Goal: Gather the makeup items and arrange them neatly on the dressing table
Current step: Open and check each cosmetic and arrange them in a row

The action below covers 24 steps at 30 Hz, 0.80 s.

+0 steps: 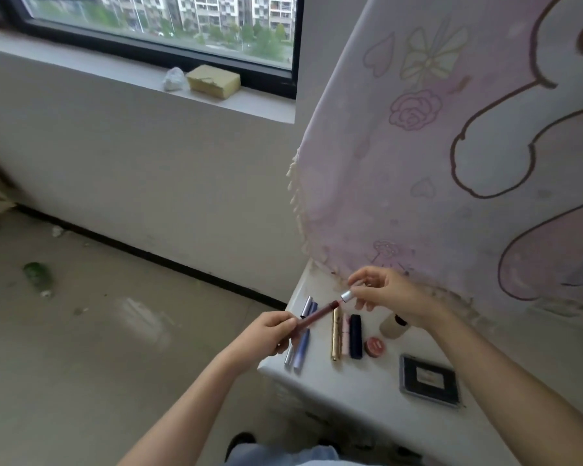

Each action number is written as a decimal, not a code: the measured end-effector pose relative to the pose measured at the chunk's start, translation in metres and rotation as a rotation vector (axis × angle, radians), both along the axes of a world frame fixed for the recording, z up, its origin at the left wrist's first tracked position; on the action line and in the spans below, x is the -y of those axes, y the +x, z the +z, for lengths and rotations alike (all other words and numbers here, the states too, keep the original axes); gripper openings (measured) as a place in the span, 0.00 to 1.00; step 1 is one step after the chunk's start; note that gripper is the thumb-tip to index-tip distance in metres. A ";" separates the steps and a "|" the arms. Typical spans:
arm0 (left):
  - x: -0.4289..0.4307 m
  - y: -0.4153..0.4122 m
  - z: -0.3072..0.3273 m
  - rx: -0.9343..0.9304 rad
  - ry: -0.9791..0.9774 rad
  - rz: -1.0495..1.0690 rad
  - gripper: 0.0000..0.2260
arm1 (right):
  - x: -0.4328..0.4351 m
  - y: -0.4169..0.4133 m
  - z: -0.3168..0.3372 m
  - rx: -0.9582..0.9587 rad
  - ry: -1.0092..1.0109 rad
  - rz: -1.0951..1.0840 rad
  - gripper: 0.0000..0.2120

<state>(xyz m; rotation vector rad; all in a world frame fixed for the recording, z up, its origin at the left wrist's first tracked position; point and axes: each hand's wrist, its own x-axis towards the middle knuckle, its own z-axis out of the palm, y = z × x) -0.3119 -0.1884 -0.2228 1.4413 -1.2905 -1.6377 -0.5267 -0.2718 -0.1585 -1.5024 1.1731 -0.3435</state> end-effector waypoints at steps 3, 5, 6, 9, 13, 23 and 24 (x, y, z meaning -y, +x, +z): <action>-0.005 -0.020 -0.001 0.030 0.005 0.062 0.11 | 0.006 -0.010 -0.009 -0.126 0.002 0.017 0.08; -0.008 -0.031 -0.002 0.058 -0.001 0.095 0.12 | 0.009 -0.019 -0.013 -0.134 -0.008 0.054 0.09; -0.010 -0.037 -0.003 0.065 0.005 0.113 0.12 | 0.012 -0.024 -0.014 -0.102 -0.002 0.070 0.08; -0.018 -0.053 -0.008 0.044 0.048 0.194 0.12 | 0.019 -0.035 -0.015 -0.044 0.034 0.150 0.06; -0.033 -0.074 -0.019 -0.032 0.052 0.376 0.09 | 0.022 -0.042 -0.024 -0.050 0.074 0.305 0.04; -0.055 -0.098 -0.054 0.467 0.062 0.460 0.04 | 0.045 -0.017 -0.057 -0.321 -0.109 0.680 0.11; -0.053 -0.098 -0.057 0.586 0.055 0.444 0.03 | 0.051 -0.012 -0.062 -0.396 -0.165 0.737 0.13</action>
